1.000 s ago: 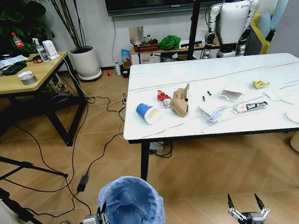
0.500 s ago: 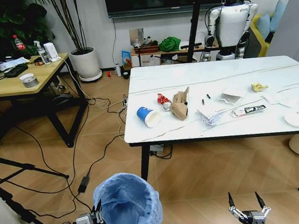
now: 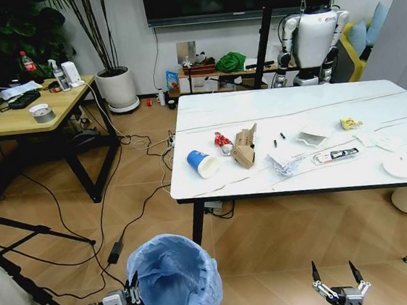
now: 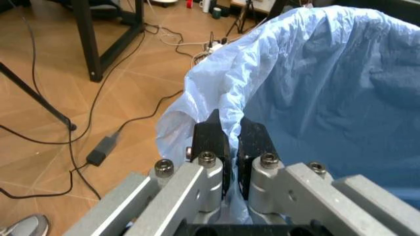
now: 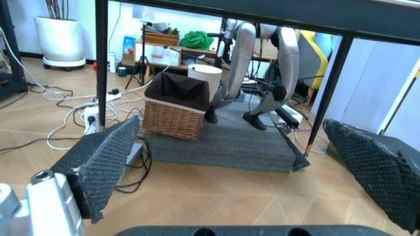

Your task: Pick up the trash bin and place the trash from the table into it.

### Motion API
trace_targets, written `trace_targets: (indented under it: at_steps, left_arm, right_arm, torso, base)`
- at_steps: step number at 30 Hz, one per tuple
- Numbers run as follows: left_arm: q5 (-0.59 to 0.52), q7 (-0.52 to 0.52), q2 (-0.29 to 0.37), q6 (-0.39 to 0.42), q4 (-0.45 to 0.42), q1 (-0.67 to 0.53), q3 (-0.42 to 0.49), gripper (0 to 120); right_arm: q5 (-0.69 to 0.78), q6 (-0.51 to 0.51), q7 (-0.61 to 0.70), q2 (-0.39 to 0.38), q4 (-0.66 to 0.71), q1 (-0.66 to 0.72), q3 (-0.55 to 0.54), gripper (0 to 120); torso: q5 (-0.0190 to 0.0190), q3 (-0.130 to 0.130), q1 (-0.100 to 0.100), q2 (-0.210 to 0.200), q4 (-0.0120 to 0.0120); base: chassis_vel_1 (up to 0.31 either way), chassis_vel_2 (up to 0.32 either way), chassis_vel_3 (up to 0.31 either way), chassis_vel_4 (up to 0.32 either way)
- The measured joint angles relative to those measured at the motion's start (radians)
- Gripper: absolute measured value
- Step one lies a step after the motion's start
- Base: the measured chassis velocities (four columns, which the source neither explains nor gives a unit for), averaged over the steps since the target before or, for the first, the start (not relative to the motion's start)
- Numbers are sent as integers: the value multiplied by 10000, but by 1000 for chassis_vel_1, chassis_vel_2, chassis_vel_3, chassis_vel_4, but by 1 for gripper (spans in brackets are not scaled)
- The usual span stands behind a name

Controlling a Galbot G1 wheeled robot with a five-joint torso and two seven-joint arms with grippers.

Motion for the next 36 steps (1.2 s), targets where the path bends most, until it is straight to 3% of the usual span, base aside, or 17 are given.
trace_targets:
  at_steps: [36]
  left_arm:
    - [-79,-144,-120,-4,110,-31,210,0]
  right_arm:
    - [-52,37,-12,46,152,-139,-22,100]
  torso:
    - [1,1079,887,1966,0]
  base:
    - [0,0,0,0]
